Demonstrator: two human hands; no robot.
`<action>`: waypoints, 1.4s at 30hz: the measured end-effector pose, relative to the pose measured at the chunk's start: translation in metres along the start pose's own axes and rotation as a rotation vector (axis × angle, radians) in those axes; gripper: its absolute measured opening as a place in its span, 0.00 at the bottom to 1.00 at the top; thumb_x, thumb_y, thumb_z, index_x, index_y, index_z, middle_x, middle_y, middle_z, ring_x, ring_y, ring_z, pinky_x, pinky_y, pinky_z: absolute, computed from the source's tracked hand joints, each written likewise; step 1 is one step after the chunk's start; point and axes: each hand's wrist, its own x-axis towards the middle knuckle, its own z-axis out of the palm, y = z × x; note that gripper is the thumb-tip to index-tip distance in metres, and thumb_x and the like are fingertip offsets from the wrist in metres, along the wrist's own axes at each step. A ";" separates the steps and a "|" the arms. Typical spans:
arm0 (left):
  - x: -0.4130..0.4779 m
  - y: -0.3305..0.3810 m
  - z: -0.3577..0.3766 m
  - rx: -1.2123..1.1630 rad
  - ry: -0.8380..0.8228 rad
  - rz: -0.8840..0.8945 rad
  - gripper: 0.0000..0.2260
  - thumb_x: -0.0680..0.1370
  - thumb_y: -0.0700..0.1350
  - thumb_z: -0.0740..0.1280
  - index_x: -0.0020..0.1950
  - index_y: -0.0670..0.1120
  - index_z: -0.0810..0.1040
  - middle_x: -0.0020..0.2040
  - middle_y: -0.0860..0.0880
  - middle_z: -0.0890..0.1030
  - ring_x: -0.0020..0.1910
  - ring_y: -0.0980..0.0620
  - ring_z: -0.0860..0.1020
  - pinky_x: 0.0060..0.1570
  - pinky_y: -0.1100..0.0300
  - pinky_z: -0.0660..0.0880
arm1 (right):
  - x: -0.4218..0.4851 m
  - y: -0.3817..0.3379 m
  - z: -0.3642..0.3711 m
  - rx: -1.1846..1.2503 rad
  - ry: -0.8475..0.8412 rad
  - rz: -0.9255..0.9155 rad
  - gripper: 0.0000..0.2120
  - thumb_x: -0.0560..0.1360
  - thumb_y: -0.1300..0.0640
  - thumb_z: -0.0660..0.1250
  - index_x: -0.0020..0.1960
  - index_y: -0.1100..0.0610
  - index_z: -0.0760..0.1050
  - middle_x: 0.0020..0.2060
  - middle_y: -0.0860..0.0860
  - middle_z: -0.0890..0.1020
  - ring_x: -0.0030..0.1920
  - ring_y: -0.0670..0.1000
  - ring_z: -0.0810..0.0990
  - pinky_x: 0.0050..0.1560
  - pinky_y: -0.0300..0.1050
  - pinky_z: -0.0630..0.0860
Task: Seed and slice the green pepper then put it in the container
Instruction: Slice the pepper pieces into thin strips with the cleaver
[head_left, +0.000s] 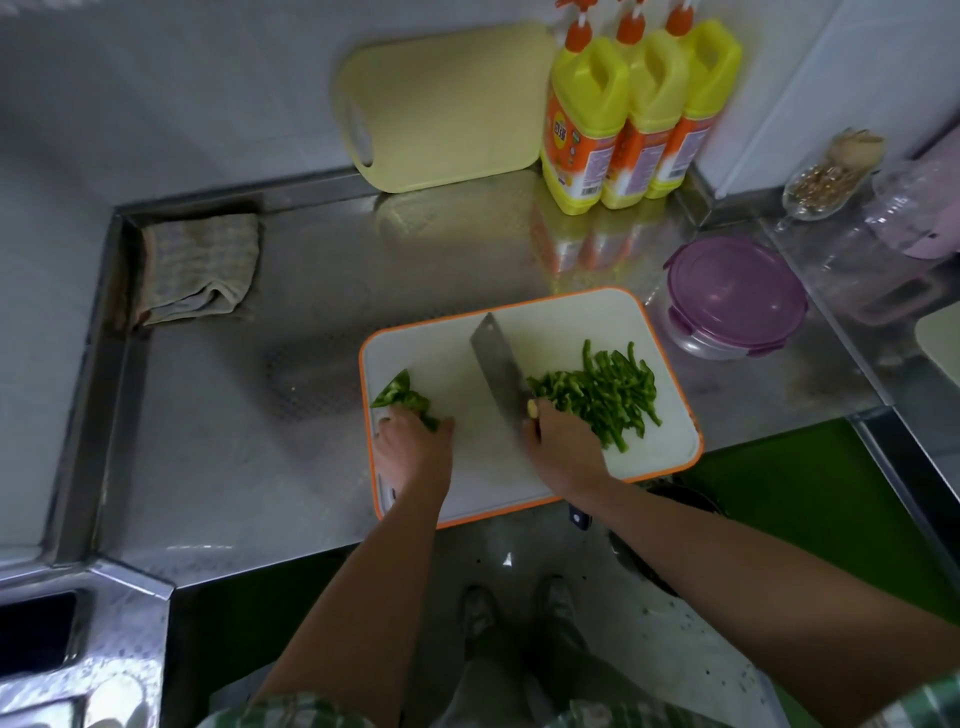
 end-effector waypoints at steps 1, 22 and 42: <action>0.000 0.001 0.001 -0.001 -0.001 0.006 0.22 0.73 0.53 0.73 0.58 0.40 0.74 0.55 0.41 0.79 0.56 0.41 0.78 0.53 0.50 0.76 | 0.003 0.003 -0.002 0.003 0.029 0.033 0.12 0.82 0.54 0.54 0.54 0.62 0.69 0.38 0.56 0.78 0.39 0.58 0.79 0.33 0.45 0.67; -0.026 0.026 0.027 -0.115 -0.125 0.278 0.14 0.74 0.41 0.70 0.59 0.46 0.77 0.53 0.44 0.78 0.50 0.44 0.77 0.51 0.54 0.73 | 0.000 0.020 -0.015 -0.018 -0.038 -0.095 0.08 0.80 0.55 0.57 0.51 0.59 0.70 0.33 0.53 0.75 0.31 0.55 0.76 0.30 0.46 0.69; -0.021 0.025 0.020 0.169 -0.085 0.453 0.11 0.78 0.48 0.64 0.46 0.42 0.81 0.44 0.43 0.81 0.43 0.44 0.79 0.42 0.53 0.76 | 0.000 0.027 -0.023 0.160 0.073 -0.003 0.09 0.80 0.56 0.59 0.42 0.56 0.65 0.27 0.47 0.69 0.26 0.47 0.68 0.26 0.40 0.57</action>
